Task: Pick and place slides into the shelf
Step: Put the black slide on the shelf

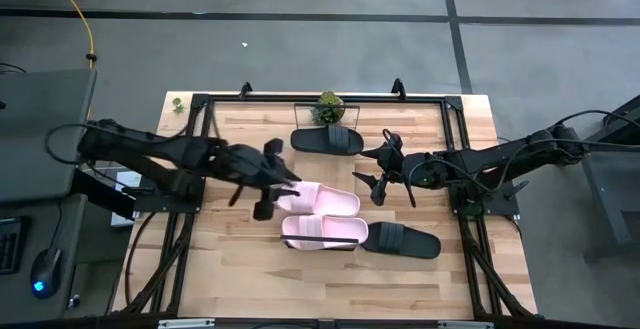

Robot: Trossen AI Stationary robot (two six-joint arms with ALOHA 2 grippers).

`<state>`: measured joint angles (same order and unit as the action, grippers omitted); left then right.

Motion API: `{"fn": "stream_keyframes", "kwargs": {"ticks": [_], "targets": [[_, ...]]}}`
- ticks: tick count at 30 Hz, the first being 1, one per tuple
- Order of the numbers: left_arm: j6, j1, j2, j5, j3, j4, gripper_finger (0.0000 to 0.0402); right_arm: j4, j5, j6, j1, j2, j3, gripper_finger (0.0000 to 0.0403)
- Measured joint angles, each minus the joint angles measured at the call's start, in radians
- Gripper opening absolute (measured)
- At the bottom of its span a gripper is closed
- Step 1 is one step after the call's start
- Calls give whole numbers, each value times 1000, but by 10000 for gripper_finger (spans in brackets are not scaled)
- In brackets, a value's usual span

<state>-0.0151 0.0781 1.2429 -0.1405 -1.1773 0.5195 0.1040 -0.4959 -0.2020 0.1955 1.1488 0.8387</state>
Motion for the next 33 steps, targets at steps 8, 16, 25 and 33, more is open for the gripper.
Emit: {"fn": "stream_keyframes", "kwargs": {"ticks": [8,16,25,33], "targets": [[3,13,-227,-56,181,-59,118,-2,1,0,0,0,0,275],[-72,14,-482,-53,368,-243,117,-10,8,-46,1,0,0,275],[-170,14,-598,-40,472,-243,117,-11,91,-139,2,0,0,275],[-199,14,-592,-36,503,-239,117,-10,123,-159,56,2,0,275]]}}
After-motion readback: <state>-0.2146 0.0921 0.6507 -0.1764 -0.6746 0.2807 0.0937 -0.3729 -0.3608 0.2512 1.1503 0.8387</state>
